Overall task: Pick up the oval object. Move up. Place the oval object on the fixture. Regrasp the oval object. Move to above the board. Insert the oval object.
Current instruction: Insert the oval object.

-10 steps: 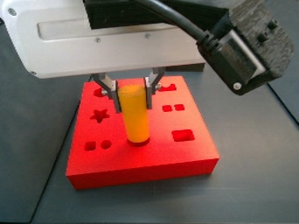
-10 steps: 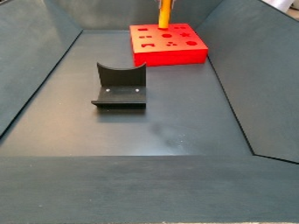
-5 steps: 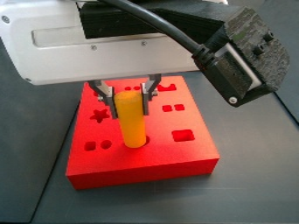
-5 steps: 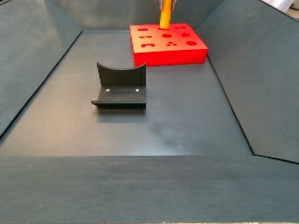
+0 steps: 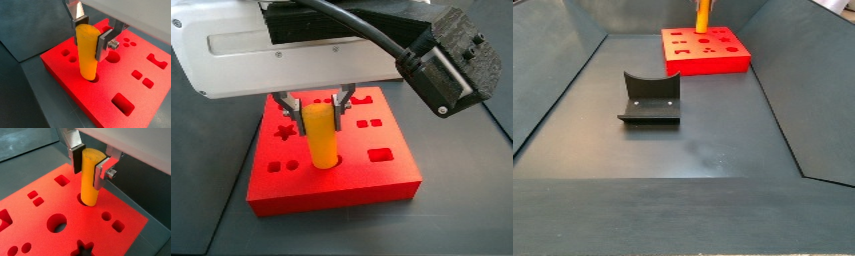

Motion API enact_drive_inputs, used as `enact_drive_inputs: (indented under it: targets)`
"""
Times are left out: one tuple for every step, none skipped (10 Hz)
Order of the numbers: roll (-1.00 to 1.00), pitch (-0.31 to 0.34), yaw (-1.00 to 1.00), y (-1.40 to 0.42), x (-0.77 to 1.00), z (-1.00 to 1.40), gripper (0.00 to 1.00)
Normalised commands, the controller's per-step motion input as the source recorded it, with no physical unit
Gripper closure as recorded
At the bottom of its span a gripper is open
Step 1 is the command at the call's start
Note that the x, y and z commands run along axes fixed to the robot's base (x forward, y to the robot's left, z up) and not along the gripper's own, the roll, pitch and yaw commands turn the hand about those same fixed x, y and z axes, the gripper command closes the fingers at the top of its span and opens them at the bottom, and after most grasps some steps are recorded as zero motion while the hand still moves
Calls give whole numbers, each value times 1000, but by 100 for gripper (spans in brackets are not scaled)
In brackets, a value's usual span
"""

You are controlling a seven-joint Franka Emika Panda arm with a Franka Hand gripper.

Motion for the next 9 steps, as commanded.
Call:
enact_drive_inputs:
  targets:
    - [77,0,117,0,237,-120,100]
    - [76,0,111,-3,300,-91,100]
    - [90,0,109,-34,297,-103,100]
    - [116,0,109,-71,217,-137,100]
    - [137,0,114,-86,143,-200,100]
    - [116,-59,117,-57,151,-357,100]
    - [-54,-277,9,0,3,-686,100]
    - [0,-180,0,-46,-97,-797,100]
    - [-39,-127,-174,-31,-40,-891,100]
